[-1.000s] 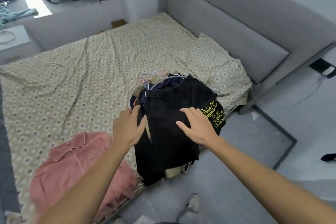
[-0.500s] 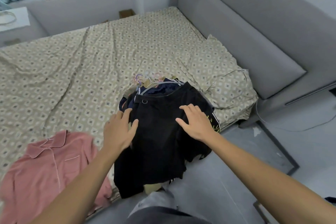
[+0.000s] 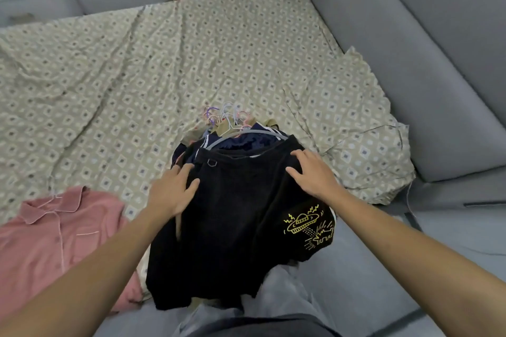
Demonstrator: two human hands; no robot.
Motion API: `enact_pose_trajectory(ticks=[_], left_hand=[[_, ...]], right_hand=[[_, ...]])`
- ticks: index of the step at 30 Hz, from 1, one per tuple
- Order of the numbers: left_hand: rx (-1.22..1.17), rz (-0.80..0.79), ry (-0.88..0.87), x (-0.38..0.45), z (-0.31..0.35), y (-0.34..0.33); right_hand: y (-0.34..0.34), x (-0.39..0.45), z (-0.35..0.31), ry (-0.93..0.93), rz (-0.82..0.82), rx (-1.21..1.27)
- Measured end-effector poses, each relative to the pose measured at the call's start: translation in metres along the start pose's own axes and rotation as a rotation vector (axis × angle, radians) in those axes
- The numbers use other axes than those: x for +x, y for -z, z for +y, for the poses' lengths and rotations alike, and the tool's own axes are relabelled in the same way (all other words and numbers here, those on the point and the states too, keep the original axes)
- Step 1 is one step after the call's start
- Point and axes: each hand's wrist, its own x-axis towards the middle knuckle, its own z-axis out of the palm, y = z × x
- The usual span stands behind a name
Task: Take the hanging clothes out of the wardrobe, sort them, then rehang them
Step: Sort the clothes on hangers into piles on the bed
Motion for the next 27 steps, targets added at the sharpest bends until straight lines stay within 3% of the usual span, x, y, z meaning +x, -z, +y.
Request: enact_pose_trajectory(ticks=[5,13,21,27], left_hand=[[0.099,-0.075,0.087,0.058,0.025,-0.026],[-0.116,-0.097,0.416,0.143,0.029,-0.081],[-0.230,-0.077,0.578,0.181,0.018,-0.123],[-0.277,-0.025,0.569,0.172,0.012,-0.123]], right_hand=[[-0.011,0.096,0.039,0.001,-0.113,0.027],[-0.056,0.210,0.089,-0.001,-0.273,0.024],[-0.099,0.248,0.110,0.029,-0.323,0.071],[-0.098,0.242,0.108,0.032,-0.262,0.127]])
